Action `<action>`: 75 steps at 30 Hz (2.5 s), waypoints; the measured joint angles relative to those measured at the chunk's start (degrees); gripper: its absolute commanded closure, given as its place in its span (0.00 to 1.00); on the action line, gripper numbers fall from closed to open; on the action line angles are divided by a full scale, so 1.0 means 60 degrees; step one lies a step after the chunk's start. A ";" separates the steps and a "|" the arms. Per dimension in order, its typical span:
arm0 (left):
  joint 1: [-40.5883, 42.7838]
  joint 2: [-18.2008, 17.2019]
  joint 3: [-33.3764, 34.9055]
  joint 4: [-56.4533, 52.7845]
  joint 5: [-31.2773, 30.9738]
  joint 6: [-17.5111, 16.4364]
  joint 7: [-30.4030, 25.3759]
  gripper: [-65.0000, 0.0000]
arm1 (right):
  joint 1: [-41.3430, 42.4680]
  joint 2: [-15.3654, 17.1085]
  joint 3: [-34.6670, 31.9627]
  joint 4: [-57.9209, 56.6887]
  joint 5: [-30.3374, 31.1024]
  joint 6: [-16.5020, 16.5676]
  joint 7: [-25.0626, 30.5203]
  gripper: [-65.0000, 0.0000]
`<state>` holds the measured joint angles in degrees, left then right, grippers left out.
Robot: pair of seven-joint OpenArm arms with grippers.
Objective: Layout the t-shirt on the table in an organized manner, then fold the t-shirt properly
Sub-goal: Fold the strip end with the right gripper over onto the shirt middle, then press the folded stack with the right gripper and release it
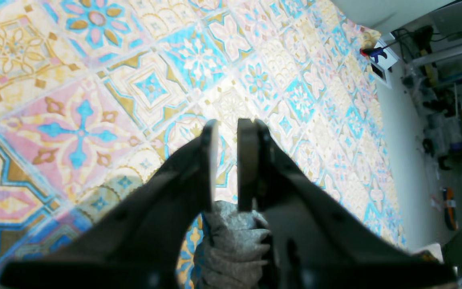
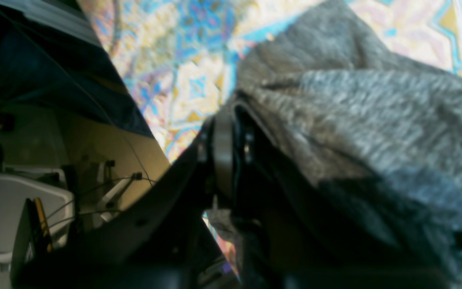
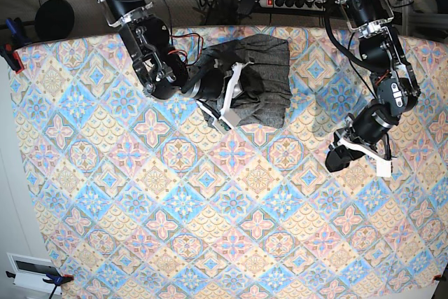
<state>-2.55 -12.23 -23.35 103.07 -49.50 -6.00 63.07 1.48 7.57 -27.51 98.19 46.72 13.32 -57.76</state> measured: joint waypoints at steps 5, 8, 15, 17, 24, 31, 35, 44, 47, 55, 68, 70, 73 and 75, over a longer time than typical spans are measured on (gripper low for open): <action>-0.0004 0.0000 0.0000 0.0000 0.0000 0.0000 0.0000 0.86 | -0.0007 -0.0022 -0.0135 -0.0612 -0.0342 0.0073 -0.0055 1.00; 0.0000 0.0000 0.0000 -0.0004 0.0000 0.0000 -0.0004 0.86 | 0.0186 -0.0015 -0.0302 -0.0729 -0.1530 0.0018 -0.0047 1.00; 0.0000 0.0000 -0.0004 -0.0015 0.0004 -0.0004 -0.0004 0.86 | 0.0222 -0.0936 -0.1249 -0.0732 -0.3300 0.0062 -0.0164 0.92; -0.0029 0.0000 0.0000 -0.0200 -0.0066 -0.0029 -0.0007 0.86 | 0.0248 -0.1122 -0.1370 -0.0732 -0.3603 0.0062 -0.0149 0.88; 0.0000 0.0000 0.0000 -0.0962 0.0036 0.0000 -0.0004 0.86 | 0.0277 -0.1166 -0.1858 -0.0732 -0.3792 0.0058 -0.0127 0.77; -0.0007 0.0004 0.0000 -0.0984 0.0000 -0.0004 -0.0004 0.86 | 0.0284 -0.1155 -0.1858 -0.0696 -0.3792 0.0058 -0.0124 0.69; -0.0022 0.0000 0.0000 -0.0984 0.0000 -0.0004 -0.0004 0.86 | 0.0284 -0.1158 -0.1872 -0.0692 -0.3792 0.0058 -0.0142 0.68; -0.0164 0.0000 0.0000 -0.0994 0.0004 -0.0004 -0.0004 0.86 | 0.0827 -0.1158 -0.2681 0.0055 -0.3756 0.0058 -0.0364 0.68; -0.0248 0.0000 0.0000 -0.0994 0.0000 -0.0004 -0.0011 0.86 | 0.1053 -0.1198 -0.2896 0.0324 -0.3781 0.0055 -0.0699 0.68; -0.0240 0.0000 0.0000 -0.1002 0.0004 -0.0004 -0.0007 0.86 | 0.1166 -0.1133 -0.2827 0.1118 -0.3803 0.0058 -0.0732 0.69; -0.0240 0.0000 -0.0004 -0.1002 0.0004 -0.0004 -0.0007 0.86 | 0.1231 -0.0765 -0.0368 0.1949 -0.3796 0.0062 -0.0714 0.98; -0.0240 0.0004 0.0000 -0.1002 0.0007 -0.0004 -0.0007 0.86 | 0.1198 -0.0586 -0.0051 0.1945 -0.3858 0.0058 -0.0739 1.00; -0.0240 0.0051 0.0000 -0.1002 0.0379 -0.0011 -0.0004 0.86 | 0.1191 -0.0412 0.0364 0.1945 -0.3869 0.0062 -0.0729 0.99; -0.0237 0.0058 0.0000 -0.1020 0.0619 -0.0007 -0.0004 0.86 | 0.1195 -0.0317 0.0492 0.1945 -0.3861 0.0062 -0.0721 1.00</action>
<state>-3.97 -11.88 -23.35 96.95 -45.78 -6.04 63.05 8.64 5.67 -24.56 109.86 23.55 13.69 -62.08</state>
